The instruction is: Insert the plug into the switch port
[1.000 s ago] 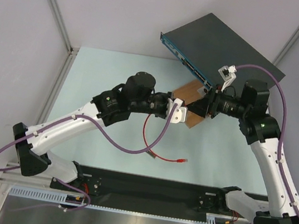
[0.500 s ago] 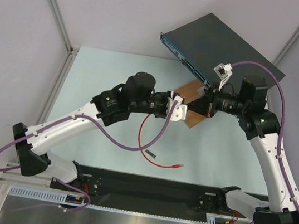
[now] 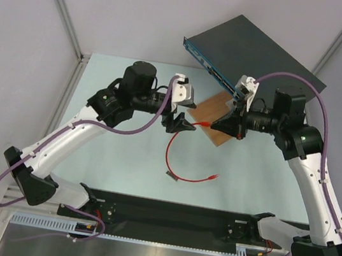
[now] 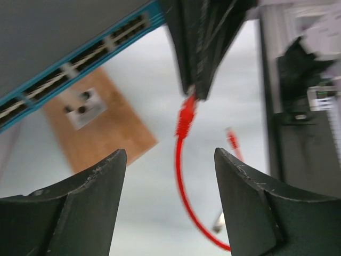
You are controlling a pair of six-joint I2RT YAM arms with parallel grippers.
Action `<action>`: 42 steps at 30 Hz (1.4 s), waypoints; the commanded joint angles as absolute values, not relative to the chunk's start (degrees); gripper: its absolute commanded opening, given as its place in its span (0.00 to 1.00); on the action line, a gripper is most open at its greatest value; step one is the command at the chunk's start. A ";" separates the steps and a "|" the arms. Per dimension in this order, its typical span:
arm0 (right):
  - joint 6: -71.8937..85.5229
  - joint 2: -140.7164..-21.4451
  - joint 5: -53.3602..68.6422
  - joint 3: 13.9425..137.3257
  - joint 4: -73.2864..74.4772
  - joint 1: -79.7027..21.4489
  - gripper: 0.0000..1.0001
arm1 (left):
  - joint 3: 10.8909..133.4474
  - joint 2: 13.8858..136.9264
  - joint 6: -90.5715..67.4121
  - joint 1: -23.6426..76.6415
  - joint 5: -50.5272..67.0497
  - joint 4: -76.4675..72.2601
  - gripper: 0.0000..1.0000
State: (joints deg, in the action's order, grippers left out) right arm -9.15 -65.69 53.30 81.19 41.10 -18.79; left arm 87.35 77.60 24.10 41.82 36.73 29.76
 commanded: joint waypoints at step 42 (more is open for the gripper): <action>18.37 -64.60 65.39 78.75 23.29 -15.99 0.59 | 67.94 63.72 34.01 50.54 18.46 9.93 0.00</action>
State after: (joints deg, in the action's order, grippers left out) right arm 11.31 -65.82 59.94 78.85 29.47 -14.61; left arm 68.14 64.18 29.91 50.02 22.52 14.39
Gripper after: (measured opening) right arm 0.576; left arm 0.045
